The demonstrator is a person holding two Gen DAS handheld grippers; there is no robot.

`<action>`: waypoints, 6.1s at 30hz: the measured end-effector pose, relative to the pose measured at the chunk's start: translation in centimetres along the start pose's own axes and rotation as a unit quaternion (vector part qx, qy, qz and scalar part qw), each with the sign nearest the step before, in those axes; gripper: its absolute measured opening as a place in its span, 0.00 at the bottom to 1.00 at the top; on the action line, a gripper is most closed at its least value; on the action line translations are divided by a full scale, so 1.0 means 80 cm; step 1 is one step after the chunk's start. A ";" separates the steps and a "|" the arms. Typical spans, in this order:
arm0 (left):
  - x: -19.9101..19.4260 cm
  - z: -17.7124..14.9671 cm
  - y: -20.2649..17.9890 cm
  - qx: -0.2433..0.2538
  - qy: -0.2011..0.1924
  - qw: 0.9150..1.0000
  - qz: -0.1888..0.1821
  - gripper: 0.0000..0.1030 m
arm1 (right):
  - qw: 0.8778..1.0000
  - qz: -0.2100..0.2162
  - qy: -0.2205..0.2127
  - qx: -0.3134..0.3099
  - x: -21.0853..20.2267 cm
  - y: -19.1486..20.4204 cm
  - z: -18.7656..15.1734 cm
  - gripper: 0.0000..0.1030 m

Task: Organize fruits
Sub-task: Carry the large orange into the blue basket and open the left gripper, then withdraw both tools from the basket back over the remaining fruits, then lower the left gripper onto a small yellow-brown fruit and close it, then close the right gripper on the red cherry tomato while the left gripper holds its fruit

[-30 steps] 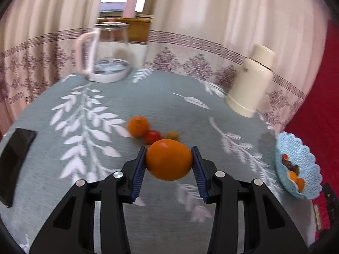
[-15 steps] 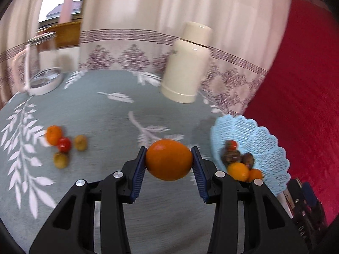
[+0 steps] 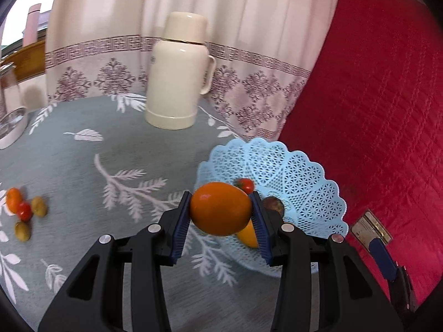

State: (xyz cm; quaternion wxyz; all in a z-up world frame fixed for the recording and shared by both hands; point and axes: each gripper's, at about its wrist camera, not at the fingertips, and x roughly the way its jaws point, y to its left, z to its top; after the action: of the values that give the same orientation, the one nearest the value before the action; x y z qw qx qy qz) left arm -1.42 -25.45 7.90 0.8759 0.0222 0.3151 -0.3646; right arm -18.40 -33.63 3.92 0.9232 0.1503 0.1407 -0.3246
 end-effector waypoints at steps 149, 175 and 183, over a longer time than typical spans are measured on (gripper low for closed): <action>-0.164 -0.059 0.327 -0.222 -0.084 0.916 0.324 0.28 | 0.872 0.368 0.197 -0.256 0.082 0.392 -0.042 0.62; -0.182 -0.067 0.342 -0.261 -0.101 0.897 0.341 0.28 | 0.821 0.395 0.224 -0.346 0.118 0.466 -0.074 0.59; -0.184 -0.067 0.343 -0.268 -0.104 0.896 0.338 0.28 | 0.803 0.430 0.239 -0.336 0.090 0.439 -0.071 0.59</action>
State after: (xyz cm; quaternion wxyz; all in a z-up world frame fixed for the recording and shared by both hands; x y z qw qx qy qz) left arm 5.76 5.31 6.70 0.9469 -0.1460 0.2818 0.0518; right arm 8.58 -9.43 2.69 0.8979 -0.0516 0.3783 0.2192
